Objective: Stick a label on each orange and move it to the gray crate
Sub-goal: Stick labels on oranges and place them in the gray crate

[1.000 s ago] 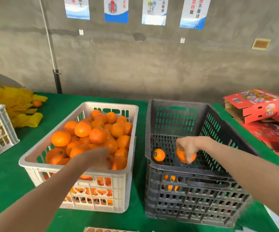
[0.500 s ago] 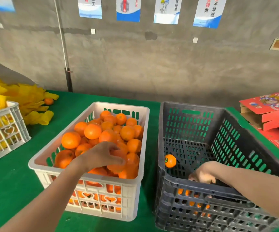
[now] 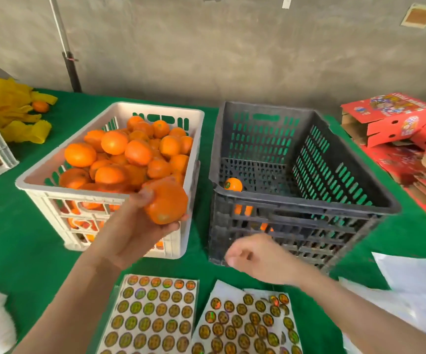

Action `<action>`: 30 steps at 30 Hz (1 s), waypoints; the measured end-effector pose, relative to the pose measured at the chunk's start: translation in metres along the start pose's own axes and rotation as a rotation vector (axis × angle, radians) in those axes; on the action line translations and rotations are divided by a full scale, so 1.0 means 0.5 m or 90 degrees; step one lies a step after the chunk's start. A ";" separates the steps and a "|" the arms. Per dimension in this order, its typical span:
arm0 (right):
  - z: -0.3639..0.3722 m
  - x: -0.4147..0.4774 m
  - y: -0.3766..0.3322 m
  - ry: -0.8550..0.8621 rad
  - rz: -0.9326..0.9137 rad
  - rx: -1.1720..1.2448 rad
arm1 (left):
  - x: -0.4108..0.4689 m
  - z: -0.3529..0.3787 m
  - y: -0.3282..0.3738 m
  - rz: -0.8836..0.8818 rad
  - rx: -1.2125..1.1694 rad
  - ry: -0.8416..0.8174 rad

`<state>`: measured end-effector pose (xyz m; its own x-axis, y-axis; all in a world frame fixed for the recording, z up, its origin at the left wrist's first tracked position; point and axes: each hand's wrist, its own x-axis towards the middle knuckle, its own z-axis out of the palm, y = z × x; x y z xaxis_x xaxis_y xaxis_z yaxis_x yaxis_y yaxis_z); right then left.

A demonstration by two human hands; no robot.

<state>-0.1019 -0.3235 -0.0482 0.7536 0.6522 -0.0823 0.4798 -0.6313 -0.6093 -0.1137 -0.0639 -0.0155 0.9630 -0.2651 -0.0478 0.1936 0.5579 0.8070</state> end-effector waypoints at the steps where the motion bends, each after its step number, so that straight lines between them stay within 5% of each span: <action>1: 0.038 0.004 0.036 -0.082 0.074 -0.060 | -0.010 0.000 -0.015 -0.008 0.006 0.012; 5: 0.146 0.033 0.120 -0.218 0.306 -0.126 | -0.034 -0.002 -0.090 -0.090 0.125 0.075; 10: 0.198 0.051 0.125 -0.116 0.315 -0.075 | -0.039 -0.017 -0.187 -0.182 0.146 0.136; 21: 0.106 -0.026 0.081 0.197 0.235 0.242 | -0.014 0.014 -0.279 -0.278 0.252 0.036; 30: 0.130 -0.085 0.080 0.310 0.006 -0.083 | 0.018 0.011 -0.283 -0.292 0.118 -0.019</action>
<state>-0.1440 -0.3493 -0.1205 0.8655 0.3940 0.3093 0.5005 -0.7039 -0.5039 -0.1332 -0.1496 -0.1270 0.7799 -0.4745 -0.4082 0.5574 0.2298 0.7978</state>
